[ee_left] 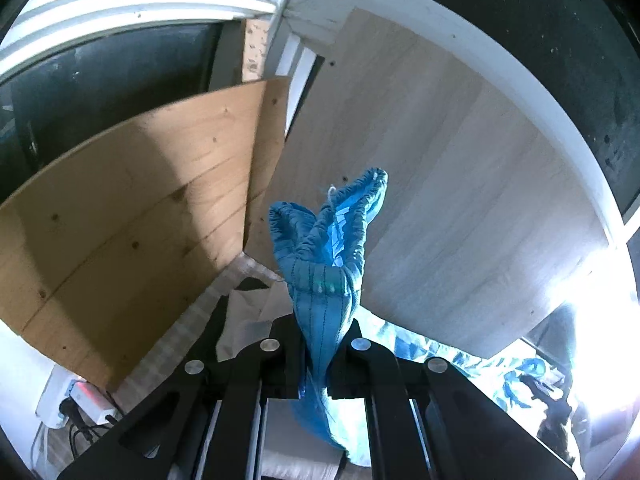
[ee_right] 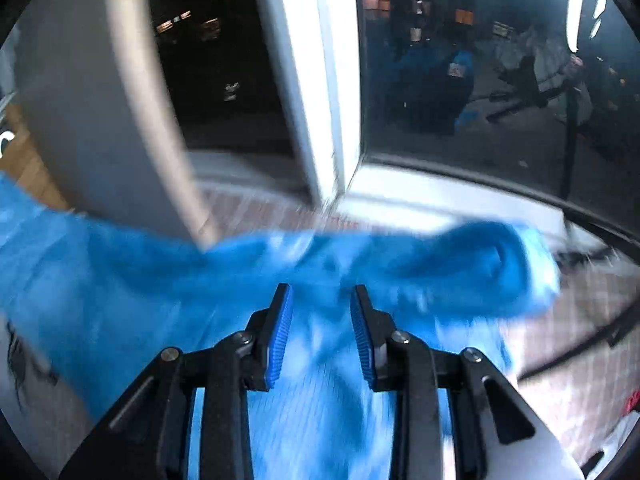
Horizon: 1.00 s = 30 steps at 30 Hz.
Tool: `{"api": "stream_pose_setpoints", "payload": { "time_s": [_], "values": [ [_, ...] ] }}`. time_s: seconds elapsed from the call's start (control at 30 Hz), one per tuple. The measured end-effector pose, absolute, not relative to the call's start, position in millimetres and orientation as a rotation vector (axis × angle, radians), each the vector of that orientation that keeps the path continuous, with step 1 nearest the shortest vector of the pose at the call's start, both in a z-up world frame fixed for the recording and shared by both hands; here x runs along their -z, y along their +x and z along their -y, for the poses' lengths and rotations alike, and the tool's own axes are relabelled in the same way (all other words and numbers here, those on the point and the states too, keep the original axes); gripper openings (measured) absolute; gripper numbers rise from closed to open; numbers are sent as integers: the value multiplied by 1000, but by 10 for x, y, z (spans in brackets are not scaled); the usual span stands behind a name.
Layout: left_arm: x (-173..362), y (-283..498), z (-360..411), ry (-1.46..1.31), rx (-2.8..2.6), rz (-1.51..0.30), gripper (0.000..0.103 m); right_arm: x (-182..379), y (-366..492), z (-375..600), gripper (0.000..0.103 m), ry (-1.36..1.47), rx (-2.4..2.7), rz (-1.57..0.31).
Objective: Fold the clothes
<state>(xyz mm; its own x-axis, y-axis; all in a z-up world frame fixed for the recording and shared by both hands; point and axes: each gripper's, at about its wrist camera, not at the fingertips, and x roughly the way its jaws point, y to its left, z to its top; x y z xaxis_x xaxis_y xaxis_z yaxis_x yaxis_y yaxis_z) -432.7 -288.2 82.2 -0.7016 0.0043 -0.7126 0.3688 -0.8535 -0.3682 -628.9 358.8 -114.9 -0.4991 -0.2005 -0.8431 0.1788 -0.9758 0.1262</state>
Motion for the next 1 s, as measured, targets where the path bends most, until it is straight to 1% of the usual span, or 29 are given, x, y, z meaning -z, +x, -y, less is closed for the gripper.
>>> {"api": "stream_pose_setpoints", "payload": {
  "time_s": [0.13, 0.27, 0.3, 0.37, 0.47, 0.53, 0.6, 0.63, 0.7, 0.77, 0.87, 1.0],
  "values": [
    [-880, -4398, 2887, 1101, 2645, -785, 5, 1341, -5747, -3263, 30, 1472, 2383, 15],
    [-1137, -4459, 2853, 1055, 2695, -799, 5, 1541, -5243, -2925, 29, 1500, 2231, -12],
    [-1228, -4475, 2846, 1039, 2710, -809, 5, 1621, -5245, -2796, 27, 1505, 2222, -52],
    [-1415, -4522, 2837, 1012, 2732, -811, 5, 1769, -5262, -2569, 26, 1517, 2211, -126],
    [-1658, -4588, 2741, 969, 2765, -703, 5, 1856, -5370, -2551, 26, 1561, 2266, -145],
    [-1715, -4596, 2661, 967, 2785, -656, 5, 1635, -5207, -2722, 26, 1515, 2285, -30],
    [-1692, -4579, 2596, 982, 2806, -642, 5, 1346, -4808, -2995, 27, 1464, 2332, 48],
    [-1665, -4565, 2568, 991, 2814, -641, 5, 1229, -4579, -3148, 30, 1454, 2356, 82],
    [-1553, -4547, 2522, 1026, 2816, -648, 5, 1133, -4072, -3480, 32, 1497, 2380, 163],
    [-1464, -4544, 2464, 1064, 2819, -630, 5, 1155, -3464, -3693, 32, 1578, 2381, 212],
    [-1349, -4532, 2365, 1110, 2825, -594, 5, 1286, -2818, -3518, 32, 1672, 2288, 186],
    [-1279, -4496, 2255, 1141, 2843, -590, 5, 1475, -2125, -2823, 32, 1706, 2073, 137]
  ]
}}
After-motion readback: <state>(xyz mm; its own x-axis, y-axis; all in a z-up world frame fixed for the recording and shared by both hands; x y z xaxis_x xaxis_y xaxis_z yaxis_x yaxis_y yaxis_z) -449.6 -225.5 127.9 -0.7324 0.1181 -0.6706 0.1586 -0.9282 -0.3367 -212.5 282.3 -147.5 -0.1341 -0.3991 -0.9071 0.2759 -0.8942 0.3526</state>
